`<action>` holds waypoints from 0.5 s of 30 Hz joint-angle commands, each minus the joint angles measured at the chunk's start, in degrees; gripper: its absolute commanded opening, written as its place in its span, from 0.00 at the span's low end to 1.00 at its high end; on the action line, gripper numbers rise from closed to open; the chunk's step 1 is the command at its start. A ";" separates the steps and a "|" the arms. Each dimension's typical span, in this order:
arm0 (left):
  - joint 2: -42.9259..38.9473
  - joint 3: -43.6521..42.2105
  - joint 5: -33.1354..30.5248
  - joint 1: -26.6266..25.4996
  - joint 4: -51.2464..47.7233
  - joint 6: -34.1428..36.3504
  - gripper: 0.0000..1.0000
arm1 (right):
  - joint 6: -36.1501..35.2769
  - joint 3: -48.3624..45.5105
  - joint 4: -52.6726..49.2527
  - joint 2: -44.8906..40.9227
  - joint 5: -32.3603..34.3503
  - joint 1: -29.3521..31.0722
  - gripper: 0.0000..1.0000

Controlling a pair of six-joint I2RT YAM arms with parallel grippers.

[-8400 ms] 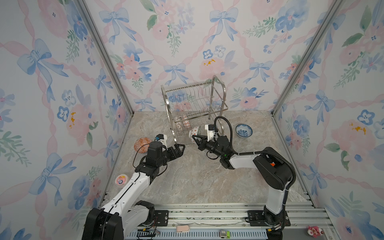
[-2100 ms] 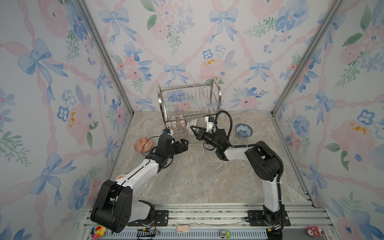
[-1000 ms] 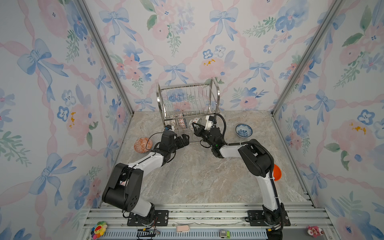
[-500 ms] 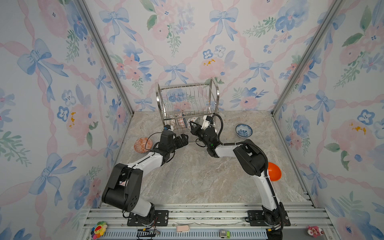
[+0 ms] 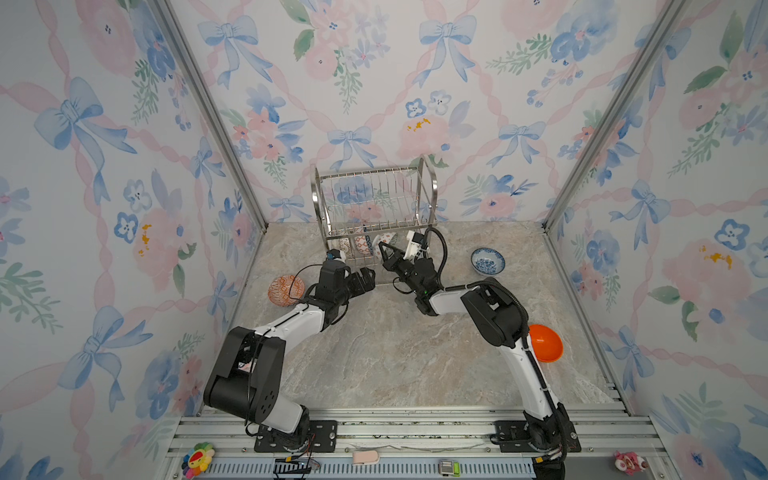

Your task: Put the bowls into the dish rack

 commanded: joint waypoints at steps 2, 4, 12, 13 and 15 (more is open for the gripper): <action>0.63 -0.80 0.06 0.79 -4.87 0.83 0.98 | -0.95 1.21 2.88 2.51 -4.47 -2.19 0.00; 0.74 -0.70 -0.11 0.79 -5.01 0.92 0.98 | -1.77 1.62 2.30 2.48 -5.78 -2.29 0.00; 0.91 -0.44 0.08 1.00 -5.18 1.12 0.98 | -3.96 5.90 -5.52 3.89 -9.43 -2.69 0.01; 0.86 -0.44 0.09 0.96 -5.18 1.18 0.98 | -3.96 6.30 -5.97 4.16 -9.89 -2.73 0.01; 0.92 -0.44 0.11 1.03 -5.15 1.14 0.98 | -4.07 7.05 -7.08 4.76 -10.54 -2.92 0.02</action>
